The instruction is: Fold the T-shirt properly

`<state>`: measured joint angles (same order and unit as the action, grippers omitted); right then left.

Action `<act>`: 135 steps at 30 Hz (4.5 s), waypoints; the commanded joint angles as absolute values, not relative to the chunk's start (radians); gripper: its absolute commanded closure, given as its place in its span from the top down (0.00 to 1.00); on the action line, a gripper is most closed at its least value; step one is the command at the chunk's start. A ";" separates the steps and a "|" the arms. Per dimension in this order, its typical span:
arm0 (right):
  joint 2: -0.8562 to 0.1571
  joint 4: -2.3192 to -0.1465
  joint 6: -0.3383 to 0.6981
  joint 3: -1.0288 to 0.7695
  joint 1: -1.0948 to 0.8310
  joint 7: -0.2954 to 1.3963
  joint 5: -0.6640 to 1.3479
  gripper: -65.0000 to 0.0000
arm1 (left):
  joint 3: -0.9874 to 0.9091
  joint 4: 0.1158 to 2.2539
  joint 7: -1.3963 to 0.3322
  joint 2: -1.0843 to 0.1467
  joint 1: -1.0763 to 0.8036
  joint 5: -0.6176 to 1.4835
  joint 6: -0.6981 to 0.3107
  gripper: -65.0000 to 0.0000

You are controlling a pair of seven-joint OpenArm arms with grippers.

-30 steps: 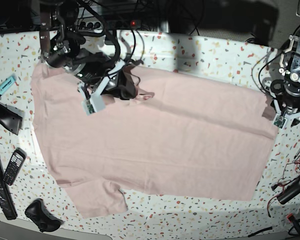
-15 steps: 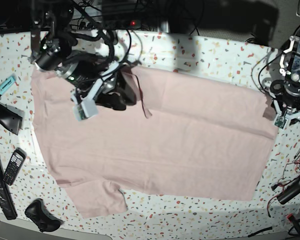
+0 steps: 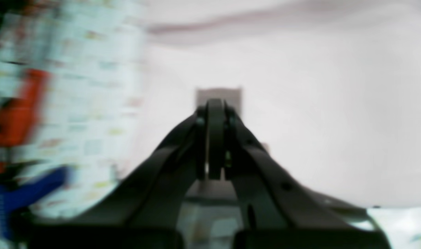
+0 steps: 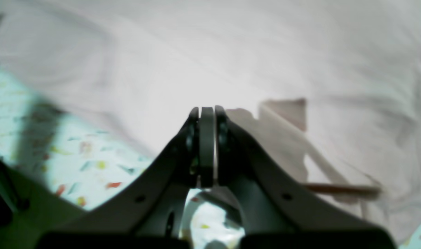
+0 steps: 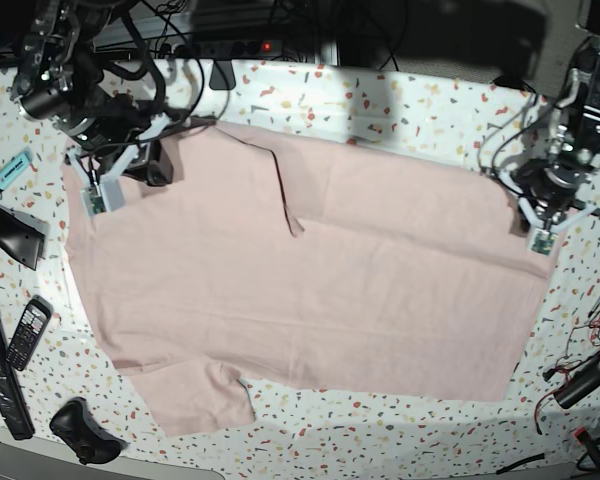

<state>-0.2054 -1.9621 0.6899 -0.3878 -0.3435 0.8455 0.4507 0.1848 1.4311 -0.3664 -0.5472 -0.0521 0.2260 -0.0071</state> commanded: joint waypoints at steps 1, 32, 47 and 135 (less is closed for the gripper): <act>-0.214 -1.952 0.698 -0.396 -0.335 0.812 0.467 0.00 | 0.177 1.448 -0.352 -0.551 -0.039 0.219 -0.004 0.00; -0.350 -1.658 0.698 -0.474 -0.419 0.729 0.344 0.00 | 0.177 1.390 -0.342 -0.496 -0.347 0.112 -0.086 0.00; -0.382 -1.658 0.698 -0.481 -0.411 0.730 0.426 0.00 | 0.124 1.548 -0.462 -0.499 -0.131 0.213 -0.086 0.00; -0.382 -1.658 0.698 -0.481 -0.410 0.782 0.431 0.00 | 0.412 1.258 -0.096 -0.873 0.033 -0.498 -0.559 0.21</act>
